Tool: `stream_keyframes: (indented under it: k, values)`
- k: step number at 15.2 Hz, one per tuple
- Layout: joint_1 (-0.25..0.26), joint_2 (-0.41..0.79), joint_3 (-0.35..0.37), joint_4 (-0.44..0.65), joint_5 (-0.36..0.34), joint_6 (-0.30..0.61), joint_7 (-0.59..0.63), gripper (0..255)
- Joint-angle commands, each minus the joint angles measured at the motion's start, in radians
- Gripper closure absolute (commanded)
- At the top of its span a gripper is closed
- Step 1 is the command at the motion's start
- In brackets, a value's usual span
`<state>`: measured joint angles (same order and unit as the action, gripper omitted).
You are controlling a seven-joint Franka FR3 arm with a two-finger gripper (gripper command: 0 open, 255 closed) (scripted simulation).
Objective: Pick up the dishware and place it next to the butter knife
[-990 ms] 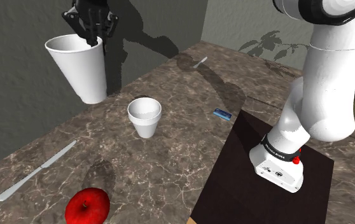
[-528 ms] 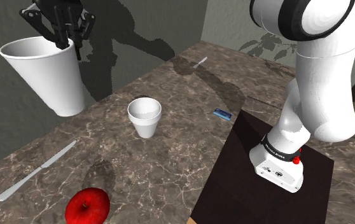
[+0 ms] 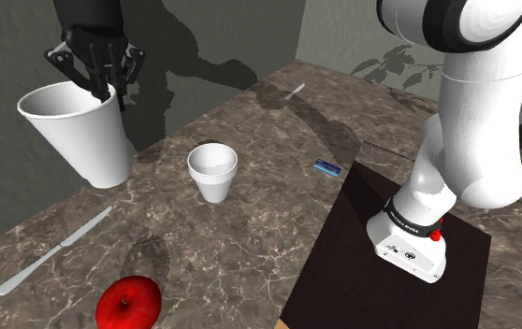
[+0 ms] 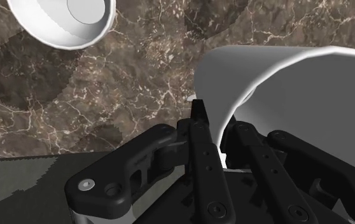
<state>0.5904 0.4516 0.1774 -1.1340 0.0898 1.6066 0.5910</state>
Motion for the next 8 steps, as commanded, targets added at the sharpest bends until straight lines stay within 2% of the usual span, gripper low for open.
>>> stream_keyframes:
  k: [1, 8]
  values:
    - [-0.001, -0.01, 0.0, -0.042, 0.002, 0.034, -0.003, 255]
    - [-0.006, -0.029, -0.001, -0.166, 0.006, 0.137, -0.018, 255]
